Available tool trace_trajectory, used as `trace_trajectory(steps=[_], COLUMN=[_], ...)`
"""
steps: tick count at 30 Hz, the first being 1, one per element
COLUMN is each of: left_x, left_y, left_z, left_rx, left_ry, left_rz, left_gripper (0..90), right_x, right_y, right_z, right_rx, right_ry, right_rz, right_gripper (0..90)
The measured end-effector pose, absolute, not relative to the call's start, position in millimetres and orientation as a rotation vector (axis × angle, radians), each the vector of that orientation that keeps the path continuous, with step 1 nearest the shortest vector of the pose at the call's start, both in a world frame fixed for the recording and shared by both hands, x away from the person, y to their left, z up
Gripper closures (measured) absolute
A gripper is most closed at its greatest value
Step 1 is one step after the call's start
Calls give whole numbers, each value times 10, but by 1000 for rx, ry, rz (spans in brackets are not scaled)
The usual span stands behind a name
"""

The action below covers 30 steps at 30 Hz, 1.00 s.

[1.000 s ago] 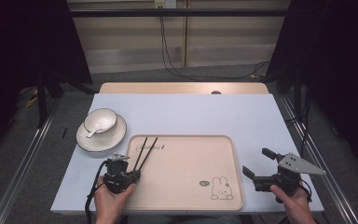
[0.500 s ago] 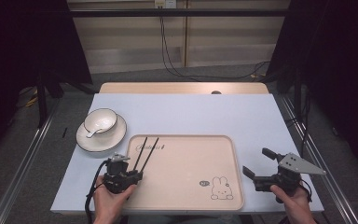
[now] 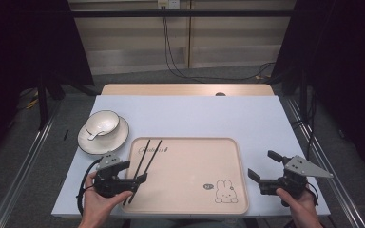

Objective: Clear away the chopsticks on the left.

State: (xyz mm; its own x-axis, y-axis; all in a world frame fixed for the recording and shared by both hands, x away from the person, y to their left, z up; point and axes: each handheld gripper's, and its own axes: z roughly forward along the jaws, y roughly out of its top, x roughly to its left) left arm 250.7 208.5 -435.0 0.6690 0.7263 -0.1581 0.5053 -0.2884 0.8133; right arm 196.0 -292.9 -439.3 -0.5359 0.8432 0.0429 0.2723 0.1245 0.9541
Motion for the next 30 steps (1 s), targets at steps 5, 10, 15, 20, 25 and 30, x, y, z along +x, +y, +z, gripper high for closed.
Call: trace_trajectory(steps=[5, 10, 15, 20, 25, 30], left_x=[2467, 2323, 2237, 2139, 2046, 2026], left_y=[2255, 2439, 2628, 2840, 2918, 3006], left_z=[-4259, -4236, -4247, -4325, -4371, -4360], left_rx=[1935, 1881, 1833, 1716, 1730, 1699], left_ry=[905, 863, 851, 927, 915, 906], left_rz=[343, 411, 365, 341, 393, 410], left_gripper=[38, 24, 24, 20, 20, 20], right_x=[1964, 1966, 1963, 1963, 1969, 1964], right_y=[-2925, -2918, -2921, -2923, -2925, -2936], right_z=[-4394, -4395, -4394, -4395, -4396, -4391], right_rx=[1076, 1090, 1091, 1092, 1098, 1093], right_ry=[1880, 1874, 1870, 1865, 1859, 1865], right_rz=[1424, 1425, 1428, 1425, 1423, 1430], right_gripper=[16, 16, 16, 17, 16, 17])
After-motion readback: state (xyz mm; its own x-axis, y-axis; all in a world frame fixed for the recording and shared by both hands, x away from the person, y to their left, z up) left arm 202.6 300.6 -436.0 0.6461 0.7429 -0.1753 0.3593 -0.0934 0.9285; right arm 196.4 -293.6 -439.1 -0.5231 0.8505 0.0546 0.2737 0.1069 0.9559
